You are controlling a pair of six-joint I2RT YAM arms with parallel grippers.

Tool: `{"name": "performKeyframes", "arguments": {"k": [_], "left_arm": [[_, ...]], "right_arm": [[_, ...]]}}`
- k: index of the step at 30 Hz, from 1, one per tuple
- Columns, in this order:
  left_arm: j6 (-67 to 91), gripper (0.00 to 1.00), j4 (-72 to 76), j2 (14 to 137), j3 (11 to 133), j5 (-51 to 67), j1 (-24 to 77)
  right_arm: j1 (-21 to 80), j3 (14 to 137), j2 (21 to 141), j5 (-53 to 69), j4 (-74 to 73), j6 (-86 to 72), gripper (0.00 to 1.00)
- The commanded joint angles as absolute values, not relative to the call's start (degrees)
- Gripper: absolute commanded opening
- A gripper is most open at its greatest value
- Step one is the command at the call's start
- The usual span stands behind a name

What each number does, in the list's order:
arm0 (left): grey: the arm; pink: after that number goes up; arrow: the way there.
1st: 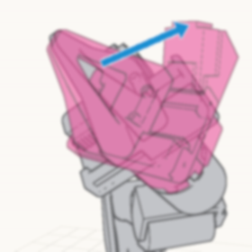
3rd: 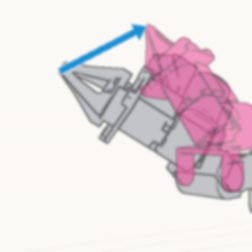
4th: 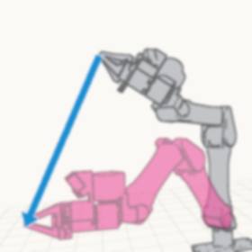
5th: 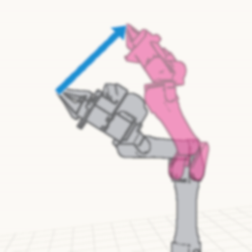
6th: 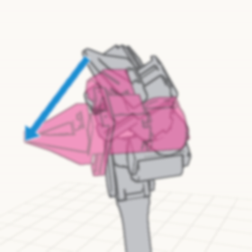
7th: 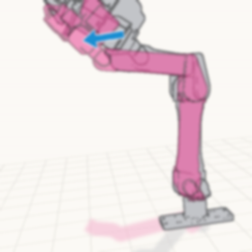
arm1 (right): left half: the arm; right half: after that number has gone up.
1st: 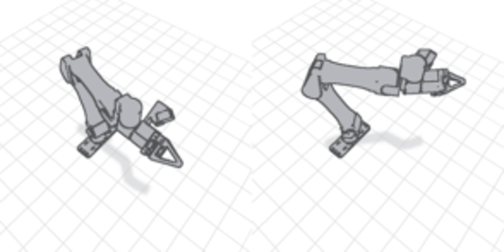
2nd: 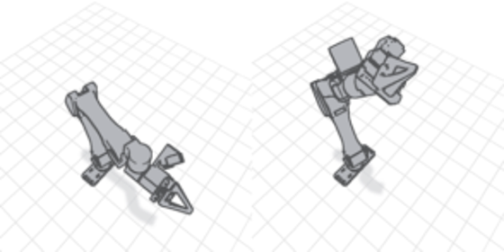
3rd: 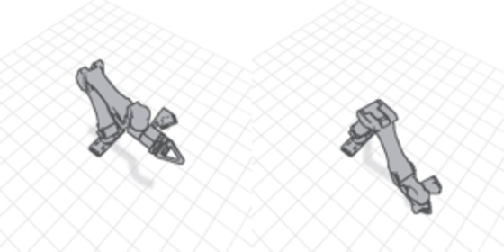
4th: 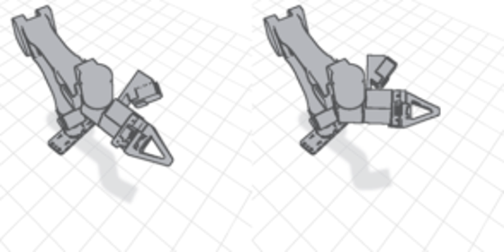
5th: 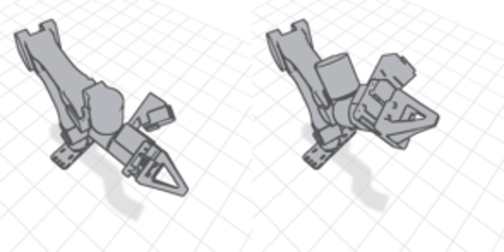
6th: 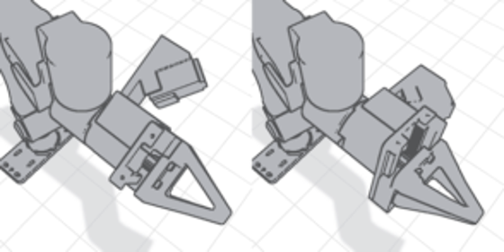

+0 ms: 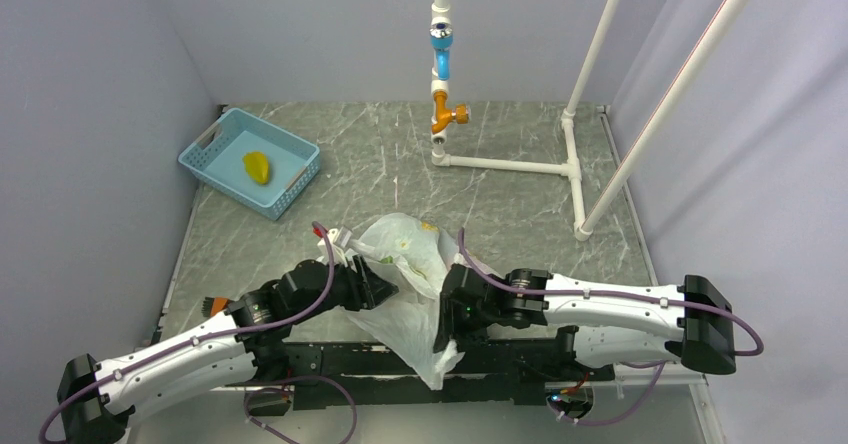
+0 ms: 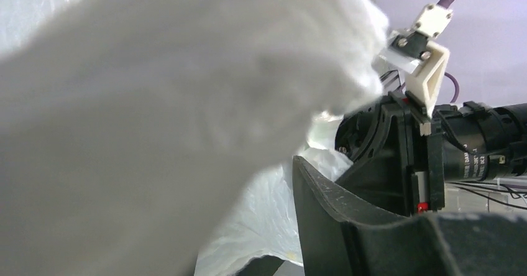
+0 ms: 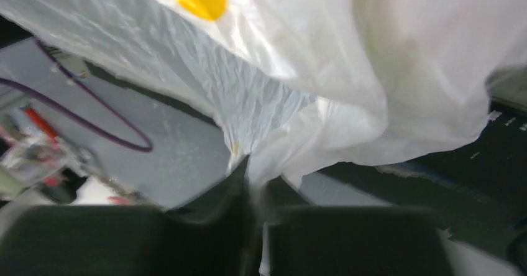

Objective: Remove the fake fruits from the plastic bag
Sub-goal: Adjust the plastic bag at the center of the board.

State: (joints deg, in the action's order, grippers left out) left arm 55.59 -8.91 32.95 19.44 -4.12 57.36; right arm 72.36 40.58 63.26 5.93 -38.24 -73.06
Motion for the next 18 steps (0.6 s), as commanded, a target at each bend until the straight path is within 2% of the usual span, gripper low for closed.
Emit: {"name": "performKeyframes", "arguments": {"k": [1,3,6,9,12,18], "left_arm": [[54.9,0.56,-11.2,31.0,21.1,-6.1,57.6],[54.7,0.56,-13.3,29.9,21.9,-7.6,57.6],[54.3,0.57,-15.7,29.2,23.0,-10.5,57.5],[52.9,0.57,-18.4,29.2,25.3,-13.2,57.5],[50.8,0.58,-21.6,29.6,29.3,-13.8,57.5],[46.6,0.64,-18.5,29.9,32.0,-4.7,57.5]], "right_arm": [[69.3,44.8,61.4,-4.1,-38.9,-62.1,0.00],[68.9,48.3,59.4,-13.8,-42.4,-53.3,0.00],[69.0,49.0,52.5,-18.1,-36.5,-37.9,0.00],[68.9,46.4,44.0,-14.1,-24.4,-28.7,0.00],[68.9,45.9,39.0,-9.5,-19.4,-24.1,0.00],[68.8,46.0,41.2,-2.4,-17.9,-21.3,0.00]]}}
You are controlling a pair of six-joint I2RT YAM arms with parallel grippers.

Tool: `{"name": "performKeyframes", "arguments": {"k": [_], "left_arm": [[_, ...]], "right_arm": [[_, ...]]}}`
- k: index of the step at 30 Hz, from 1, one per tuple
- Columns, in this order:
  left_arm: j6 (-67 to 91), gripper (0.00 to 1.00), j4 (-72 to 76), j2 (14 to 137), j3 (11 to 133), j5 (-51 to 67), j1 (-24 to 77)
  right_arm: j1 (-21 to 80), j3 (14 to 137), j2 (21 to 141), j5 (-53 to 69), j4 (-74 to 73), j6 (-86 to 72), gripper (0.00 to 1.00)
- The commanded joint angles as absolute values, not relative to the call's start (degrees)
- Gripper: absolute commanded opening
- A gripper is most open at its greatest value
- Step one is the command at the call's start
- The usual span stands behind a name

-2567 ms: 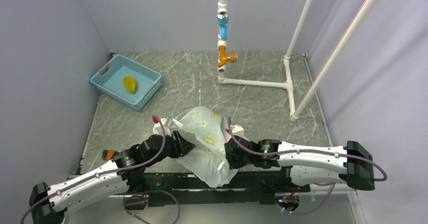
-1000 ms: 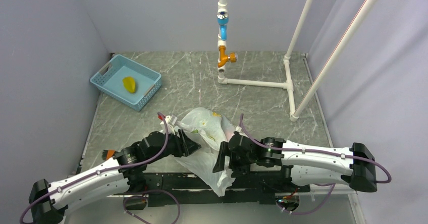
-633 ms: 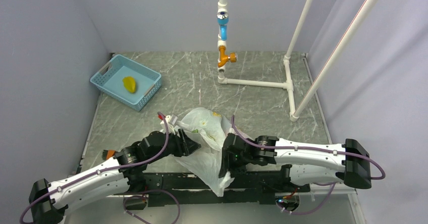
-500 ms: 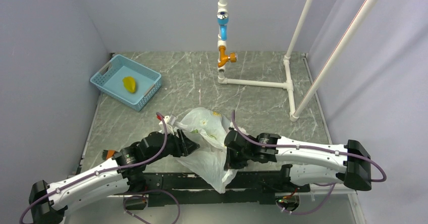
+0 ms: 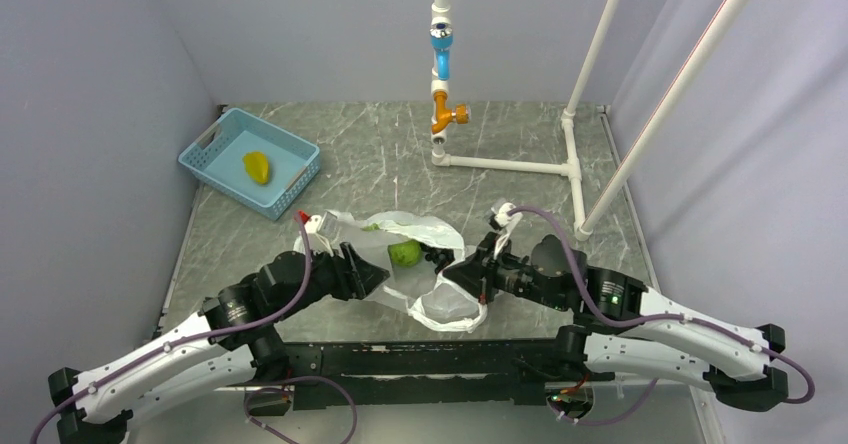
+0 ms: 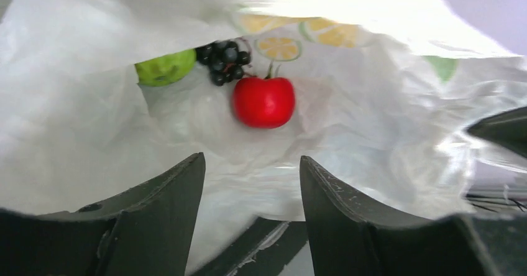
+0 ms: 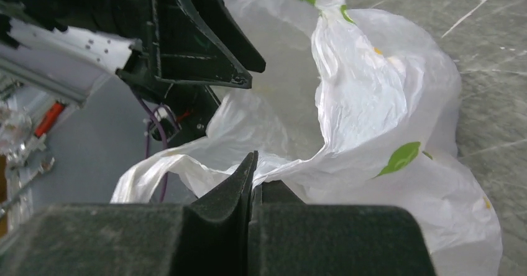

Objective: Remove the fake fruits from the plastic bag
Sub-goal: Adjust the plastic bag at the center of the board.

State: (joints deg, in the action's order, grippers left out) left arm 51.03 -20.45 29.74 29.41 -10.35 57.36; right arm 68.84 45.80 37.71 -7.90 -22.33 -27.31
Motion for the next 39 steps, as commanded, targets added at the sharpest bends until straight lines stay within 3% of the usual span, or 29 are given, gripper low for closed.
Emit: {"name": "performKeyframes", "arguments": {"k": [1,10,14,17,20,24,26,30,35,39], "left_arm": [[45.9,0.65,-18.1,30.0,32.4,-1.8,57.5],[43.6,0.89,-23.6,26.1,43.2,4.4,57.5],[39.1,0.93,-27.7,30.6,51.5,5.1,57.5],[36.5,0.88,-29.9,38.0,55.9,5.3,57.5],[37.0,0.80,-24.9,43.0,52.5,3.1,57.5],[37.5,0.51,-11.0,46.3,43.8,5.4,57.5],[39.1,0.44,-3.1,46.9,38.3,7.4,57.7],[42.8,0.46,10.3,45.2,27.7,5.9,59.0],[42.1,0.47,10.8,47.5,25.4,1.2,59.3],[42.1,0.59,9.5,47.9,25.4,-1.5,59.2]], "right_arm": [[68.8,46.1,42.1,-2.3,-17.1,-21.3,0.00],[64.7,44.0,44.9,-2.1,-10.9,-20.9,0.00],[63.7,42.6,43.6,-0.4,-9.8,-20.2,0.00],[63.5,42.2,41.9,3.2,-8.3,-19.6,0.00],[63.5,42.8,40.7,4.9,-9.0,-19.5,0.00],[63.5,41.5,36.9,3.7,-8.9,-21.3,0.00],[63.4,39.7,34.3,2.5,-6.6,-22.6,0.00],[63.4,38.1,33.1,1.8,-2.8,-25.2,0.00],[63.3,37.5,36.7,3.0,3.7,-25.9,0.00],[61.0,43.4,45.2,5.2,5.3,-21.7,0.00]]}}
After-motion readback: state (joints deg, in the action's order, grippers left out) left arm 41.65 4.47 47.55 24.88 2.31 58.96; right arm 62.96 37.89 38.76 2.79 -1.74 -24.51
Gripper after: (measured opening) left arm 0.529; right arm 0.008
